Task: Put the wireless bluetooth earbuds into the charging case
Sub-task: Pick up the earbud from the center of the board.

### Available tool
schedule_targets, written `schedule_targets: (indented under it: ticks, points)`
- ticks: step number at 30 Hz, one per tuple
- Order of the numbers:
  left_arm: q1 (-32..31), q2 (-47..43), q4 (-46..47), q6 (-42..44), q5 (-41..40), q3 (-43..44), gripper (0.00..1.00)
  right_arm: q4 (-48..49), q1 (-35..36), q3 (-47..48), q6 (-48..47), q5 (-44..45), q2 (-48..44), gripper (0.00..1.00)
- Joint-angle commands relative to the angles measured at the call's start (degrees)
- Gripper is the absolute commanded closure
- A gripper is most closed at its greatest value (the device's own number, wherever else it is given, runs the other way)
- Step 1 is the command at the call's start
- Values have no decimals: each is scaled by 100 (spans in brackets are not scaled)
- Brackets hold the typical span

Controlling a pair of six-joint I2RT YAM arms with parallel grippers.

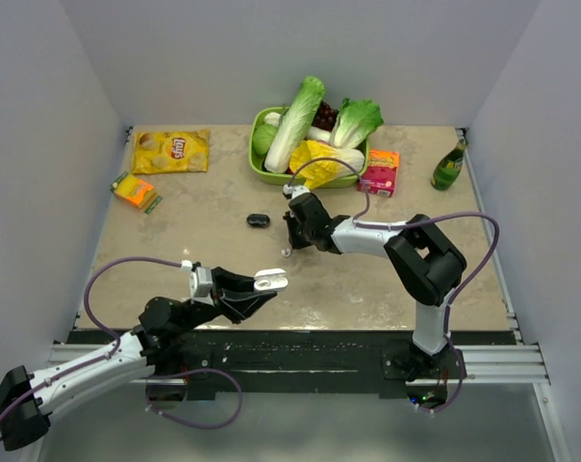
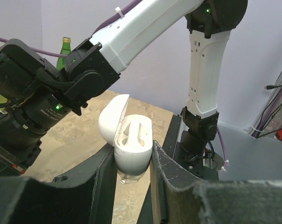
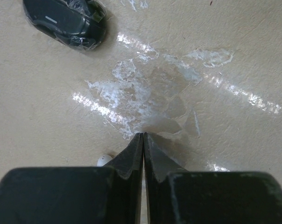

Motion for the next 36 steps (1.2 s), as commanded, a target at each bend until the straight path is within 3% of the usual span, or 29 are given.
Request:
schedule_targets:
  ticks: [1,20,27,36]
  points:
    - [-35,-48,126,-93,-8,-296,100,317,15,-160,43,-128,-151,94]
    - [-44,-13,293,-173,45,-463,100,678,147,-1118,113,-366,-600,94]
    - [-44,-21,267,-190,18,-454,100,327,138,-697,263,241,-522,90]
    - [-52,-180,100,-190,1,-472,100,273,138,-468,236,-22,-301,91]
